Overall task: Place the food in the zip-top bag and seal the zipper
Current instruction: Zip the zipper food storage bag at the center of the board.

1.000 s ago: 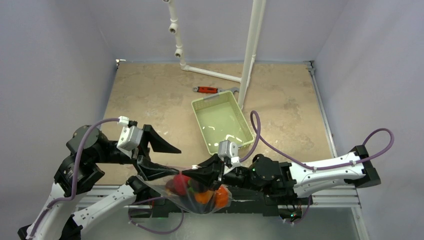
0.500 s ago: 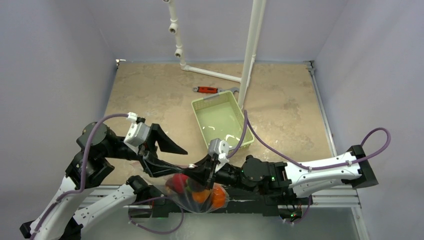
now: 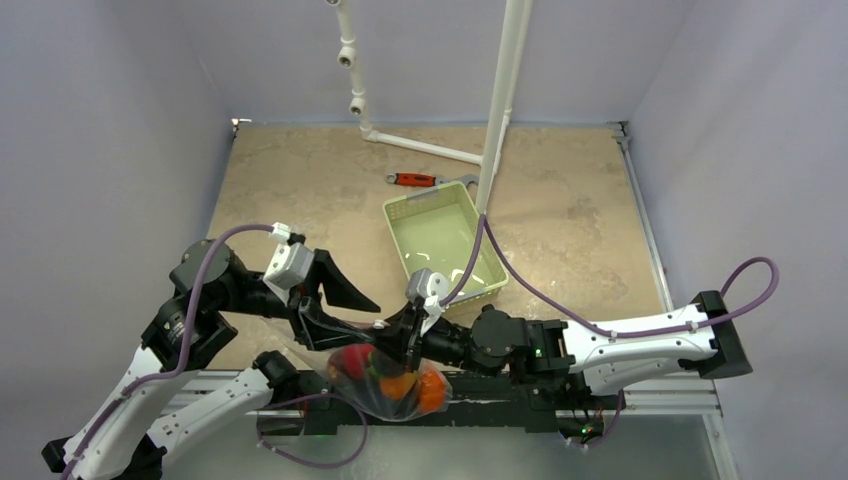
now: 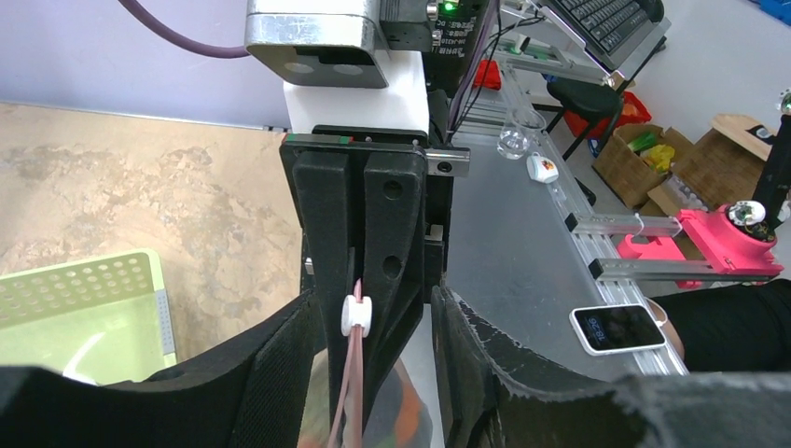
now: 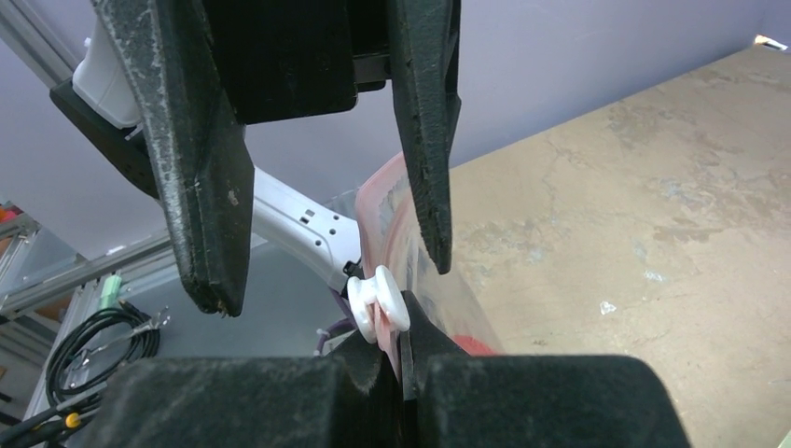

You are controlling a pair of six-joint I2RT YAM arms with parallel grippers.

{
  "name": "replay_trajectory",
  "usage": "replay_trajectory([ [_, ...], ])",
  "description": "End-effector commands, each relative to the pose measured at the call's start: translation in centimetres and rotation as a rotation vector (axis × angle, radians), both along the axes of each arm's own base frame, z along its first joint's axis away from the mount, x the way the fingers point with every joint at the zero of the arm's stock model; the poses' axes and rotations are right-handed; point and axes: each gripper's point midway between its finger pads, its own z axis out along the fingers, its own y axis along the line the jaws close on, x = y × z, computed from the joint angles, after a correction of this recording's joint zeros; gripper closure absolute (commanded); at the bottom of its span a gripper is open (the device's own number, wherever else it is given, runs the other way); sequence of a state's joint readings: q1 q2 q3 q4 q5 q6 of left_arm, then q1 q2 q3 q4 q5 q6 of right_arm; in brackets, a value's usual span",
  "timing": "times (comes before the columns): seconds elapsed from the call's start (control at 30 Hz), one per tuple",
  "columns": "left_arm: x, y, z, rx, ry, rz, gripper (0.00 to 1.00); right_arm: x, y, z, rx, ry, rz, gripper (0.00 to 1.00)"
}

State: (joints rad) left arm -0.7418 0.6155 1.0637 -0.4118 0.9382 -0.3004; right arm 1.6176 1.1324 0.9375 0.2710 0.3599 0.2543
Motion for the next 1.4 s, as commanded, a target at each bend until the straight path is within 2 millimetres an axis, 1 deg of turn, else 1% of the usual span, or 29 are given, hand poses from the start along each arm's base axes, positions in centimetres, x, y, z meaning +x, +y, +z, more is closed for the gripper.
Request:
replay_trajectory([
  [0.0,0.0,-0.2,-0.5,0.006,-0.012,-0.018,0.54,0.7,-0.4,5.2,0.14,0.026,-0.022,1.0],
  [0.3,0.3,-0.4,-1.7,0.033,0.006,-0.018,0.62,1.0,-0.3,5.1,0.138,0.029,-0.021,1.0],
  [0.37,0.4,-0.5,-1.8,0.037,0.007,-0.017,0.66,1.0,-0.2,5.0,0.135,0.028,-0.021,1.0],
  [0.47,0.5,-0.5,-1.9,0.04,0.005,-0.018,0.75,1.0,-0.2,5.0,0.134,0.026,-0.022,1.0],
  [0.7,0.4,-0.5,-1.5,0.031,-0.005,-0.018,0.78,0.9,-0.1,4.7,0.127,0.021,-0.016,1.0],
  [0.73,0.4,-0.5,-1.5,0.031,-0.005,-0.018,0.83,0.9,-0.1,4.6,0.125,0.02,-0.016,1.0],
  [0.77,0.4,-0.5,-1.4,0.03,-0.006,-0.019,0.89,0.9,-0.1,4.7,0.126,0.02,-0.015,1.0],
  [0.8,0.4,-0.5,-1.5,0.031,-0.005,-0.021,0.98,0.9,0.0,4.6,0.125,0.02,-0.015,1.0],
  [0.83,0.4,-0.5,-1.5,0.031,-0.005,-0.021,1.0,0.9,0.0,4.6,0.126,0.02,-0.015,1.0],
  [0.97,0.5,-0.5,-1.6,0.035,-0.003,-0.012,1.0,0.9,-0.1,4.6,0.127,0.024,-0.015,1.0],
  [1.1,0.6,-0.2,-2.0,0.054,-0.002,0.013,1.0,1.0,-0.7,5.0,0.144,0.029,-0.024,1.0],
  [1.37,1.0,0.5,-3.8,0.127,0.01,0.066,1.0,1.4,-1.8,5.8,0.179,0.028,-0.042,1.0],
])
